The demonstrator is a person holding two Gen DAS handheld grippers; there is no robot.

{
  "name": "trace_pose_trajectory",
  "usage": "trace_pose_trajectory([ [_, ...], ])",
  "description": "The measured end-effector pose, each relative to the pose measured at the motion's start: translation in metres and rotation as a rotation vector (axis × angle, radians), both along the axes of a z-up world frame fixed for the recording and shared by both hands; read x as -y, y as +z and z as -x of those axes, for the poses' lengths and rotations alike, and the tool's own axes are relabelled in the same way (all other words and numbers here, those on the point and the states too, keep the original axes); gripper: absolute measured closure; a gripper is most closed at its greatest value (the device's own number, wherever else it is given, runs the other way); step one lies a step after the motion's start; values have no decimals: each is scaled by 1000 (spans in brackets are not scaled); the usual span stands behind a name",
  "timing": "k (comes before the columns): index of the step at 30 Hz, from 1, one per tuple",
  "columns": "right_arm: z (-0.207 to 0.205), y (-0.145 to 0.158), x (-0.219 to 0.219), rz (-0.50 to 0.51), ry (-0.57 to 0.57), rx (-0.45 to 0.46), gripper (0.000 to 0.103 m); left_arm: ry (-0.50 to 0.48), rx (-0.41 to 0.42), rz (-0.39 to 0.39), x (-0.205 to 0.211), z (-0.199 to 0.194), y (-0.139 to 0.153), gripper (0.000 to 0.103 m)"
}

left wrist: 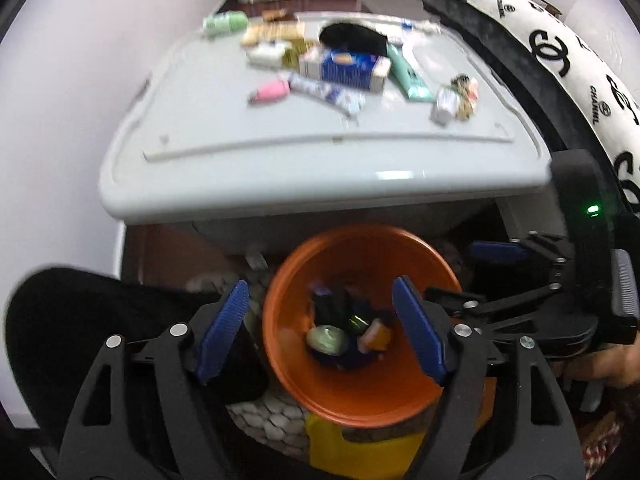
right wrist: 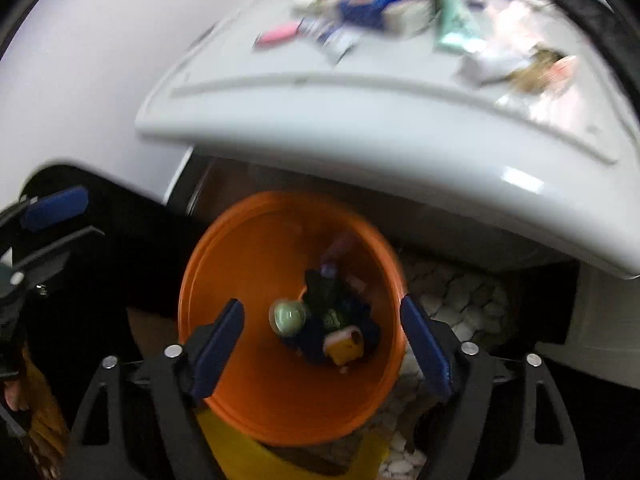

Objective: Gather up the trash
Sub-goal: 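Drop the green-and-yellow bottle and green jar into the orange bucket with both tools, then grasp the black fabric piece with the right tool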

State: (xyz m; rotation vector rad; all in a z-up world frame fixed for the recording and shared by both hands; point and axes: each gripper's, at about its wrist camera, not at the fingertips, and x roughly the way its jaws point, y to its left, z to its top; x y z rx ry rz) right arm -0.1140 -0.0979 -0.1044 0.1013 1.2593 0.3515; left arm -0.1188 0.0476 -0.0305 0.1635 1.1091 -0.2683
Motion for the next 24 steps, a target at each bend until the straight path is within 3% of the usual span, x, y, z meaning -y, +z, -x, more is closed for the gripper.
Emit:
trace_pose_trajectory([
  [4,-11,20,13,51,-56,77,23,18,49,6,8,-18,10,30],
  [10,-33,53,52,222,-114,192,19,39,103,19,23,-52,16,30],
  [16,-95,63,118,231,-355,132,18,83,205,59,41,-98,26,30],
  [20,-136,57,131,235,-418,113,18,110,240,107,43,-112,24,30],
  [24,-160,46,131,202,-461,111,19,95,257,100,39,-111,19,30],
])
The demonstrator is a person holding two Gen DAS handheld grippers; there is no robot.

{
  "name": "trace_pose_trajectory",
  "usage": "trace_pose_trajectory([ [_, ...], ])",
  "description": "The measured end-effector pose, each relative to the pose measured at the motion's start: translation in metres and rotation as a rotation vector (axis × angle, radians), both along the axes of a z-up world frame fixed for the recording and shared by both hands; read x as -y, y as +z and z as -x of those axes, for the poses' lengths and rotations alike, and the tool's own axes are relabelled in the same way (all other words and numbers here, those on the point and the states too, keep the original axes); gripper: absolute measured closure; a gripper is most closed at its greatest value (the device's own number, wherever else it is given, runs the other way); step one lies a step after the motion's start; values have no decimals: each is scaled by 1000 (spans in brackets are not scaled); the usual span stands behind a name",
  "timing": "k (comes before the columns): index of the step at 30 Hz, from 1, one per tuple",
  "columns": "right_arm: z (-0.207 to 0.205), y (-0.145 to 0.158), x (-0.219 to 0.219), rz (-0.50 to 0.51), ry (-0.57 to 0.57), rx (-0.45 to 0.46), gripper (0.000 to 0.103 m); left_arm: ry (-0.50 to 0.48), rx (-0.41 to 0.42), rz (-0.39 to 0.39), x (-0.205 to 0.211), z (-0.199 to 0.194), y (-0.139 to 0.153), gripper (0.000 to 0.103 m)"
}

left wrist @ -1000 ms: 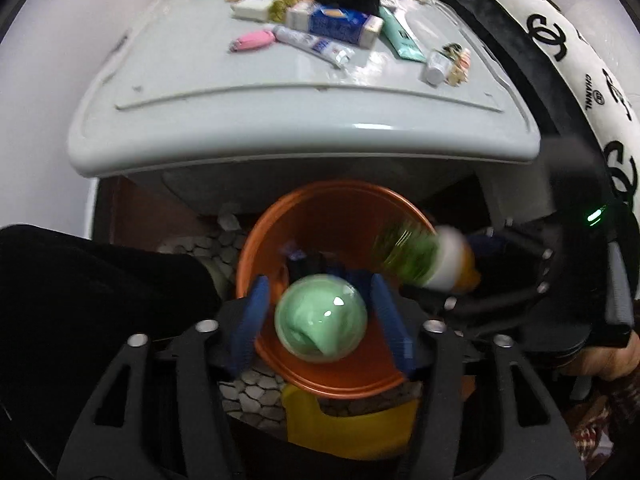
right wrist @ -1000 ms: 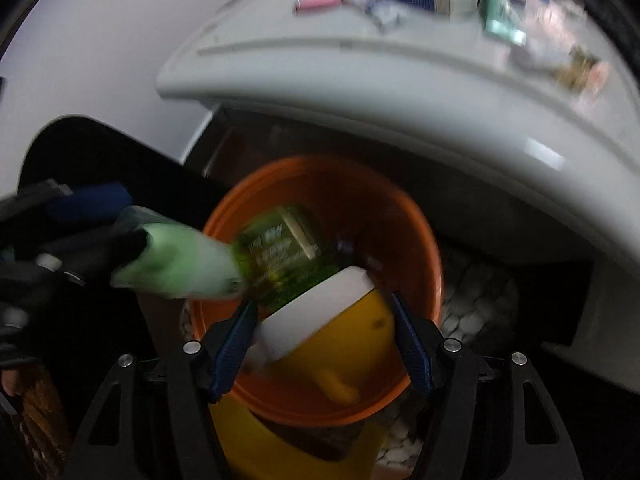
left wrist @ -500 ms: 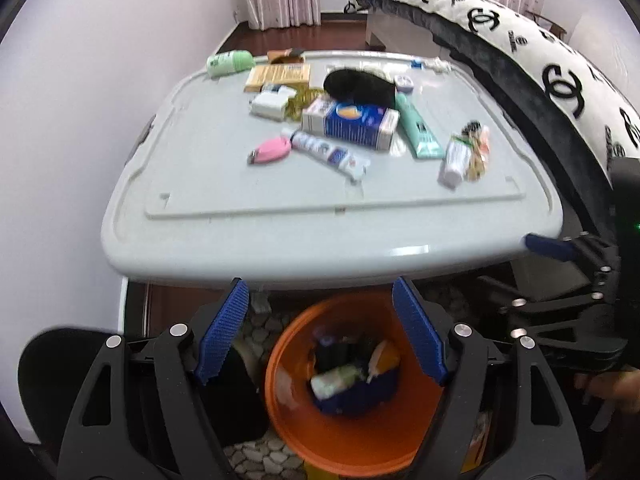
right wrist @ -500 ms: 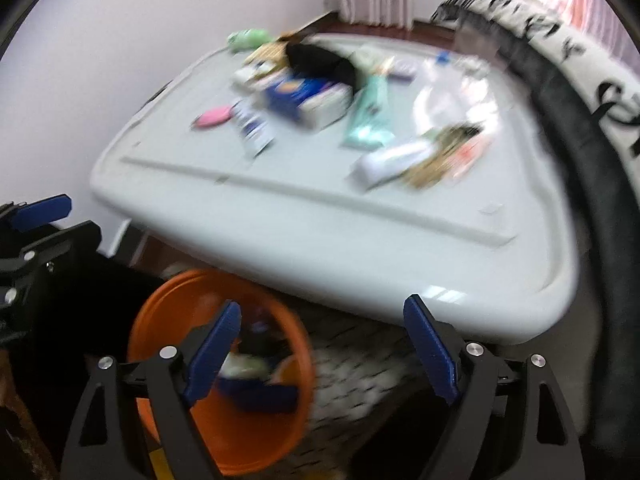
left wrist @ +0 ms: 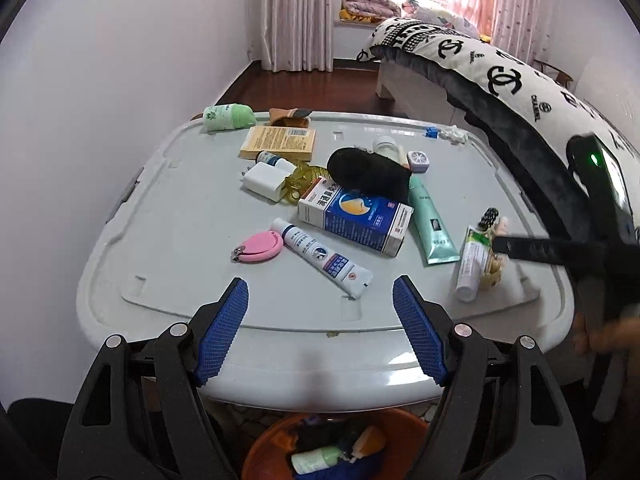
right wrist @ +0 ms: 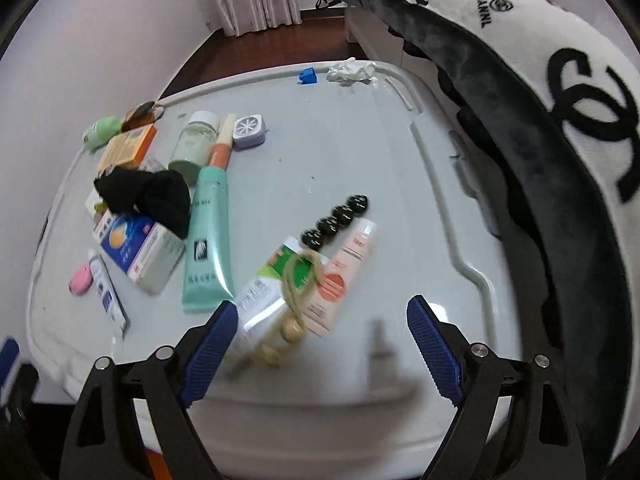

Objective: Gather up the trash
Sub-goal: 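Grasp the black fabric piece with the right tool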

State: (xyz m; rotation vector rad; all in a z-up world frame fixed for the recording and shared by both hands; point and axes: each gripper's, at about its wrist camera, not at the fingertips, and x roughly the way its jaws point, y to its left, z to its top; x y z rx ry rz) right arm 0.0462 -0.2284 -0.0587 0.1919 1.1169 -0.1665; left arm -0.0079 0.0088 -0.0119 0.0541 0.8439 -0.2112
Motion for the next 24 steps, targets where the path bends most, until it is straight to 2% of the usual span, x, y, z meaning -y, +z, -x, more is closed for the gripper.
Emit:
trace_pose_trajectory([
  [2,1,2,-11,14,17,47,19,14,22,-9,-7,1,-1,30],
  [6,-10,16,-54,81,168,139,19,57,12,5,-25,-8,-7,30],
  [10,-51,24,-97,131,327,173,19,97,-19,45,-39,-17,-12,30],
  [13,-78,17,-129,189,445,163,28,95,-17,35,-41,-20,-13,30],
  [14,-88,11,-141,190,489,145,36,93,-15,29,-41,-20,-14,30],
  [16,-103,-1,-157,195,541,114,39,89,-16,21,-41,-22,-17,30],
  [18,-112,-10,-161,193,548,99,55,90,-25,21,-43,-25,-20,30],
  [19,-115,-9,-159,154,539,102,58,93,-35,26,-44,-27,-22,30],
  [20,-119,-8,-154,117,506,93,78,97,-43,30,-46,-28,-23,30],
  [21,-120,-6,-149,98,481,88,81,102,-52,35,-47,-30,-25,30],
  [24,-113,5,-135,65,430,127,81,115,-73,52,-50,-32,-28,30],
])
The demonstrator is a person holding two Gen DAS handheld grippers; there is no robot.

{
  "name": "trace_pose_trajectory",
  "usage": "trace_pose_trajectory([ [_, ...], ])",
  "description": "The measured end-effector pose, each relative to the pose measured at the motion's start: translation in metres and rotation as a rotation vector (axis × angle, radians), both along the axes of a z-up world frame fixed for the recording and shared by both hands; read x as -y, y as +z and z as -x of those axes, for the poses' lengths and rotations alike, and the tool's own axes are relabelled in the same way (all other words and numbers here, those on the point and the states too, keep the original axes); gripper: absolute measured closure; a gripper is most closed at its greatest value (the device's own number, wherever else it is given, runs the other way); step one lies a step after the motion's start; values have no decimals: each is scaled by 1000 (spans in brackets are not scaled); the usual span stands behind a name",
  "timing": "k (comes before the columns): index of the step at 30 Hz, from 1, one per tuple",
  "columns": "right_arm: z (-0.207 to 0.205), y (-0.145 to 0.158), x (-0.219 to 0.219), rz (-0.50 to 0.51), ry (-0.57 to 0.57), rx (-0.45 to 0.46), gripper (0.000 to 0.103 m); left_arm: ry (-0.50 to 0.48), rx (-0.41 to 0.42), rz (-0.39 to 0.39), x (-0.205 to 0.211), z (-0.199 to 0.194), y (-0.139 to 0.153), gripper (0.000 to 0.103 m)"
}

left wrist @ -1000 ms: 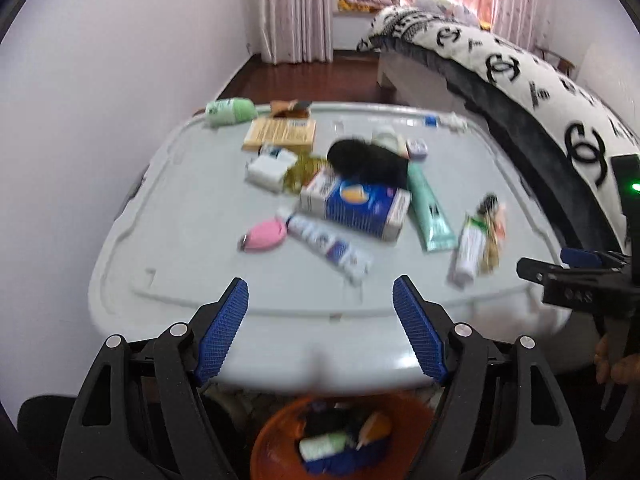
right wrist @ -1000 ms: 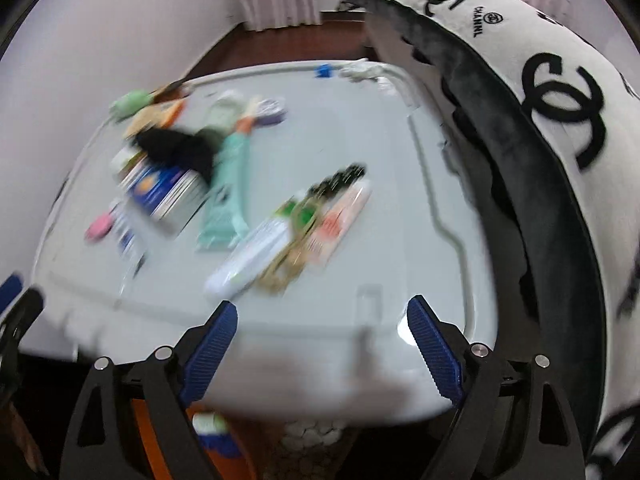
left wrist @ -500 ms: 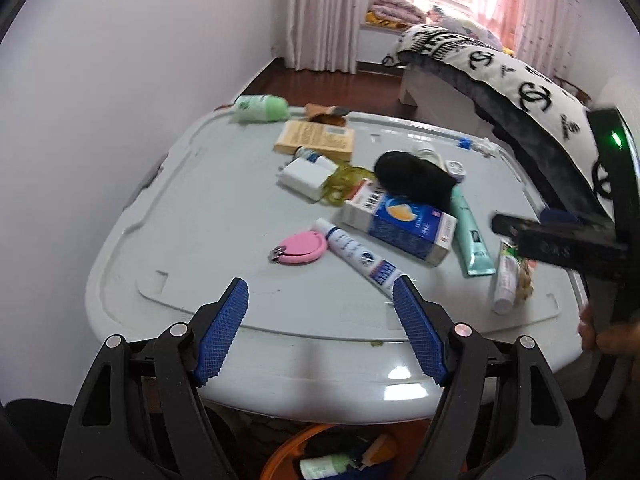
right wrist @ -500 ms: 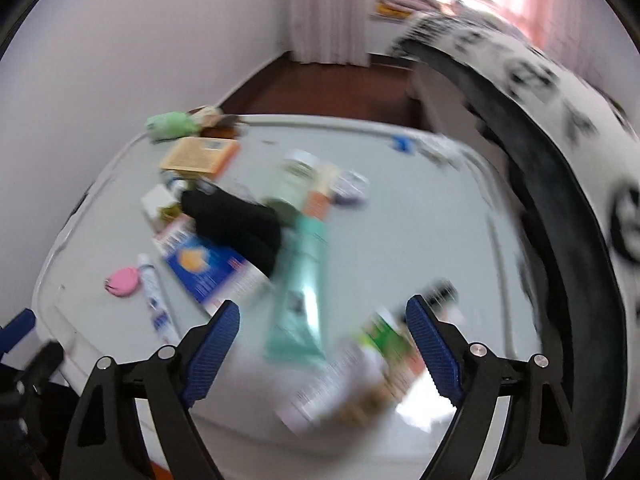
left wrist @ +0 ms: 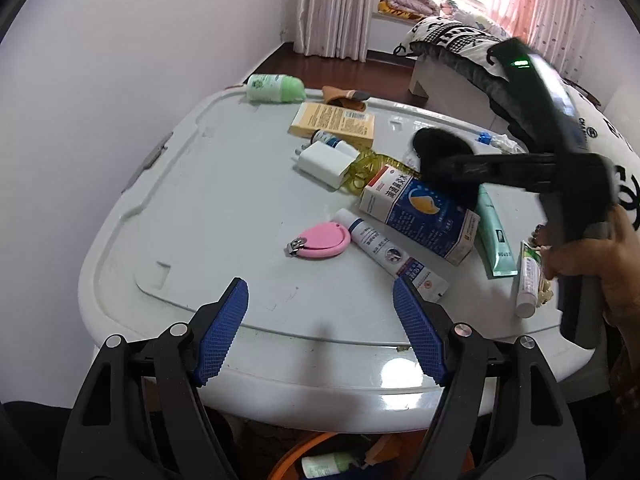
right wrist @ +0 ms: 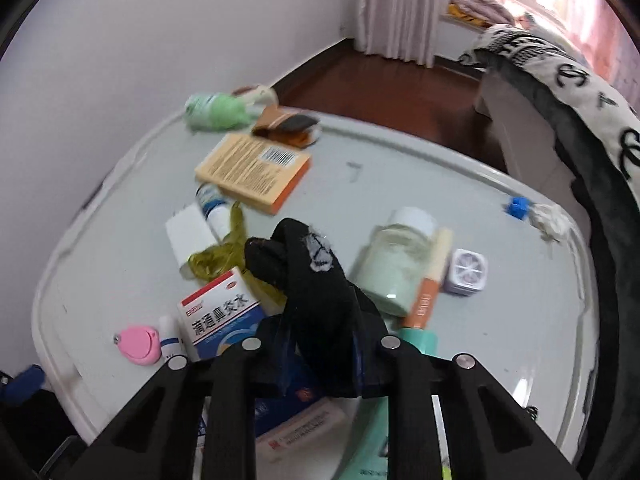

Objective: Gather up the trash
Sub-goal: 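Grasp the black fabric piece with the right tool, then grasp the white ointment tube with the left tool while the right tool holds the black fabric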

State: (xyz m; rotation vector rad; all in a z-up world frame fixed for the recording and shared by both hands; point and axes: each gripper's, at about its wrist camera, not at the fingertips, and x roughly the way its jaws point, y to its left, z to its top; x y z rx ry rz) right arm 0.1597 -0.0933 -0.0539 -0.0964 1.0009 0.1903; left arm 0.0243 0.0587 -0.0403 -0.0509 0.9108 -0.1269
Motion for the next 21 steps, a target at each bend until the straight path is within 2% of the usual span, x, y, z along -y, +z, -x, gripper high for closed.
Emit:
trace_pose_trajectory([
  [7,49,56,26,-121,-17,150,82,20,-32,27,4,-2,-6,30],
  [11,89,87,37,-165,-24,214,81,19,-80,121,18,-8,-10,30],
  [16,111,92,40,-116,-20,265,81,28,-132,147,51,-24,-22,30],
  [21,111,90,50,-151,-20,269,77,109,-176,97,71,-46,-44,30],
])
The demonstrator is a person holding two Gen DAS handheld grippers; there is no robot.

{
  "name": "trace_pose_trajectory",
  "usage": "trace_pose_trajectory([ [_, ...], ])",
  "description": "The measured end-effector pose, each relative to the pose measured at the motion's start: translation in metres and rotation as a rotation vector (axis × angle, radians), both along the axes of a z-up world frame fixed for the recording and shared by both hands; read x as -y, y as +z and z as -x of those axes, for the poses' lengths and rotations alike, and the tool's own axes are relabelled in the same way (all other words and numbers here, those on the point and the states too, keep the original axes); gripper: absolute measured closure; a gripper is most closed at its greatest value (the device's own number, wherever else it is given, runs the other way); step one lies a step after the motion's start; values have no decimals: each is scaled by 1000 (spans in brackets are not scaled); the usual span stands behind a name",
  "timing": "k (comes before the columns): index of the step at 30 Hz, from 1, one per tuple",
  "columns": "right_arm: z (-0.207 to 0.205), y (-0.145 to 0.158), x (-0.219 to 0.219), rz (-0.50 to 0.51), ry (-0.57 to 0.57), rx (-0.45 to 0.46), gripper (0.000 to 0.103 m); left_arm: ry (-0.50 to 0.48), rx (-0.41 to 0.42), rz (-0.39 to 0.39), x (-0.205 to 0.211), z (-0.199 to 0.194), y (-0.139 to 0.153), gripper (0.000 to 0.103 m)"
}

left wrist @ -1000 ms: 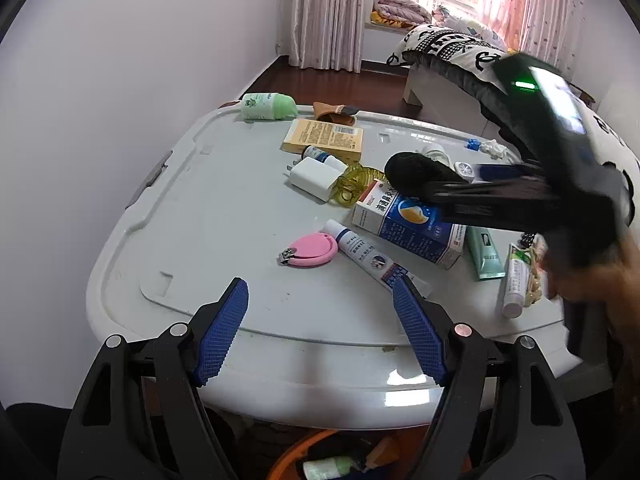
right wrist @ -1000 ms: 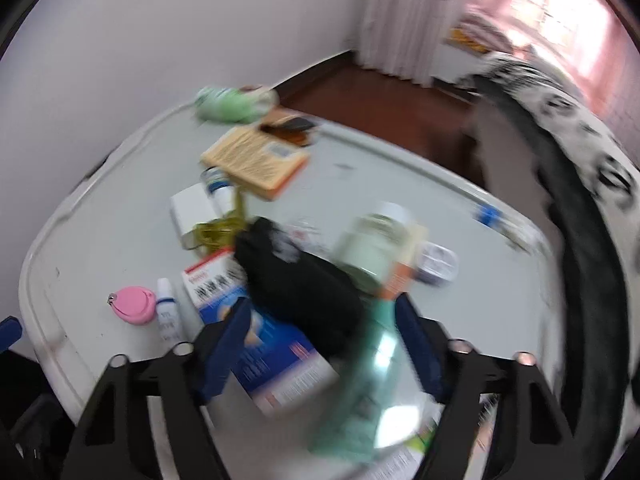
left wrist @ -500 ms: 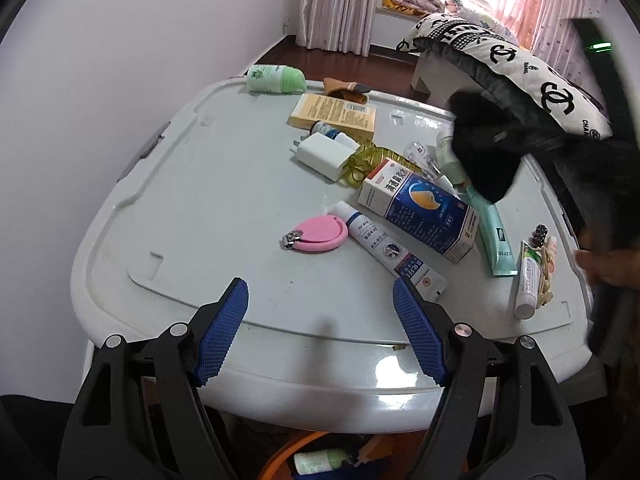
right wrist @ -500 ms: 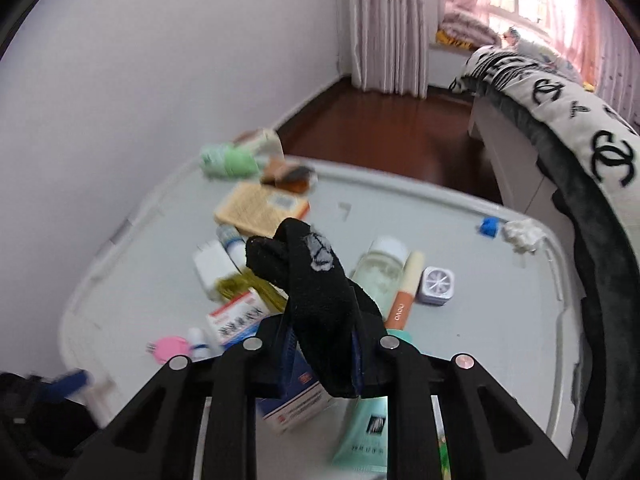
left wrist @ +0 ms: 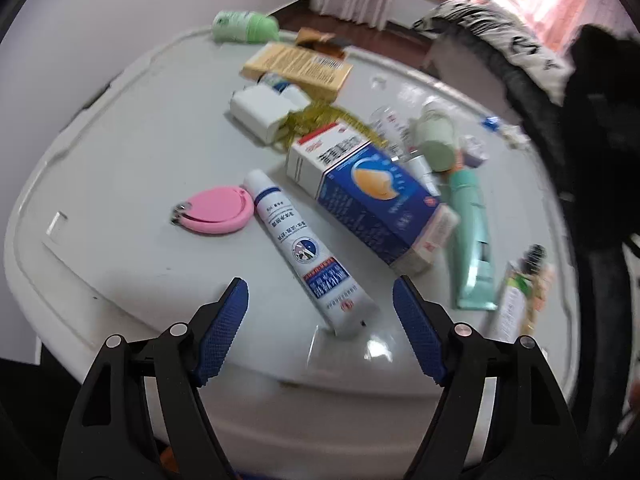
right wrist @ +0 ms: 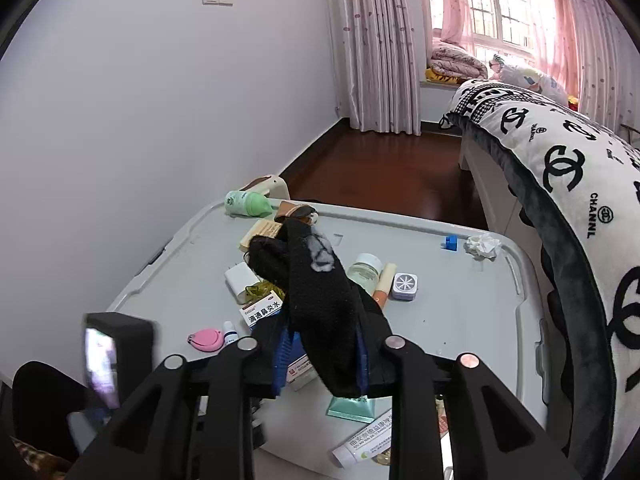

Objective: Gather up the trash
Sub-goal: 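Grasp the white ointment tube with the left tool while the right tool holds the black fabric, then drop the white tube and black fabric into the orange bucket with both tools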

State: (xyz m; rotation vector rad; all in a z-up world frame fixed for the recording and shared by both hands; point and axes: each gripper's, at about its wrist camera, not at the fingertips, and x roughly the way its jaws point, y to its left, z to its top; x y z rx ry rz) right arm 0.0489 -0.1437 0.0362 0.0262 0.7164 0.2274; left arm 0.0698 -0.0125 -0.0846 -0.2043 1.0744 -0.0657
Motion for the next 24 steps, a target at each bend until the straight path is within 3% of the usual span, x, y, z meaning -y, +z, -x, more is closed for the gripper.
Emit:
trace_pose_trajectory([
  [2,1,2,3,-11,3,5,77,27,23,-40,4,-7,-4,30],
  [4,5,5,5,-8,11,21,77,32,39,-78,3,-11,-6,41],
  [5,6,7,4,2,12,31,77,25,55,-94,1,-10,-5,63],
  [6,8,8,4,10,14,40,77,-11,60,-98,0,-10,-6,75],
  [7,9,10,4,16,17,46,77,-35,66,-103,-5,-9,-5,77],
  [12,11,13,6,-3,32,54,77,-102,53,-81,-25,3,0,80],
  [24,15,15,5,-16,48,50,77,-249,78,-108,-34,69,41,80],
])
